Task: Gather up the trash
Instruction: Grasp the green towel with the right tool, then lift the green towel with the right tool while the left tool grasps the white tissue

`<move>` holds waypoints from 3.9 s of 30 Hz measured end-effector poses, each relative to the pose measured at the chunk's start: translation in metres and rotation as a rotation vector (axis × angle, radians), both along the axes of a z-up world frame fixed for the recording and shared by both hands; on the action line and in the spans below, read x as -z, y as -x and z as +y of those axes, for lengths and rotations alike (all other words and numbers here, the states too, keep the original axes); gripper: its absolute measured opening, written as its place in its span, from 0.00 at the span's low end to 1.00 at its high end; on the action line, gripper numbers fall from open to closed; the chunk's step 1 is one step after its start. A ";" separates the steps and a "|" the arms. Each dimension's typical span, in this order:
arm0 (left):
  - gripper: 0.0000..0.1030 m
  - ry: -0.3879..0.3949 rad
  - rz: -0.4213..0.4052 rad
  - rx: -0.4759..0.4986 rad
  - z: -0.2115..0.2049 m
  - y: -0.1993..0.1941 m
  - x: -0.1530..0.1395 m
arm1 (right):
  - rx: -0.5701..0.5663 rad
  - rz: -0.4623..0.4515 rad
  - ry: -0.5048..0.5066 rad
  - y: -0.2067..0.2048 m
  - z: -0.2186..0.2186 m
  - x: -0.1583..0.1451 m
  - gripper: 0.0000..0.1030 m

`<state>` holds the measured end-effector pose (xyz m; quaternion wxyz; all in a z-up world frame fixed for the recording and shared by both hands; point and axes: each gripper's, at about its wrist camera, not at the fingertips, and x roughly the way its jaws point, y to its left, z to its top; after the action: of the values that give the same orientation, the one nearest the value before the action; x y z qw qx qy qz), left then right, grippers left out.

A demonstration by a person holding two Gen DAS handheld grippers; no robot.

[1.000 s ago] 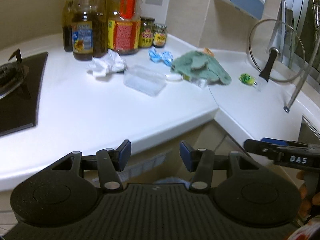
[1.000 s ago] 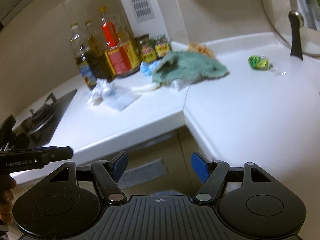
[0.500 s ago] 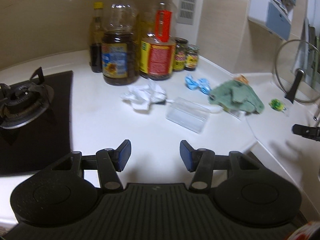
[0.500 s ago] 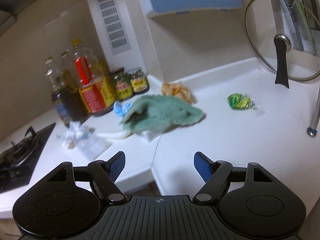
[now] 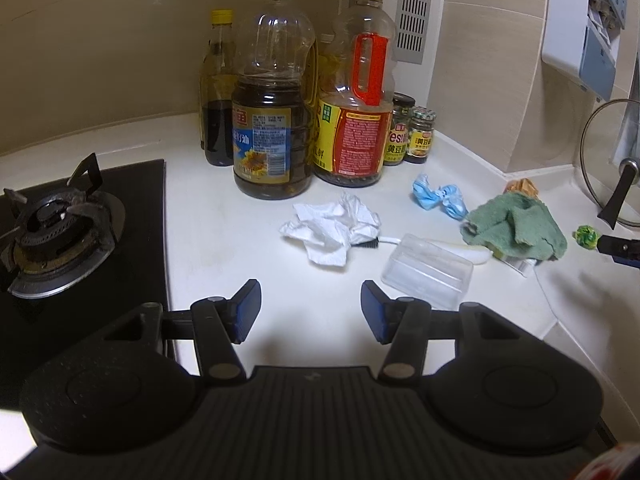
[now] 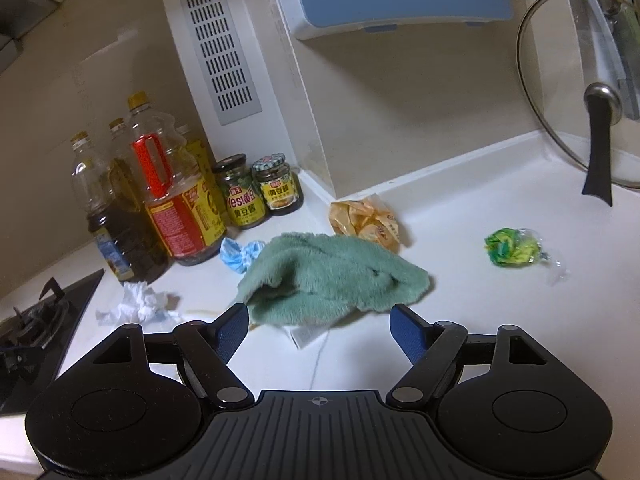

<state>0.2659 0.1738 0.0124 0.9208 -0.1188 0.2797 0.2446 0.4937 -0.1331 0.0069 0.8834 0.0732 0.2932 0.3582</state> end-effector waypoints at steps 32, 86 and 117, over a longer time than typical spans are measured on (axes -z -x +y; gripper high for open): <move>0.52 -0.010 0.014 0.026 0.040 -0.037 0.009 | 0.036 -0.063 0.201 -0.048 0.106 0.029 0.68; 0.57 -0.012 0.009 0.172 0.038 -0.068 0.024 | 0.232 -0.401 -0.165 0.010 -0.014 -0.124 0.11; 0.78 0.022 0.095 0.068 0.077 -0.150 0.051 | 0.372 -0.312 -0.116 0.019 -0.048 -0.105 0.11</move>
<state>0.4163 0.2509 -0.0386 0.9130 -0.1074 0.3294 0.2155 0.4746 -0.1813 0.1121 0.9630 0.1203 0.1135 0.2129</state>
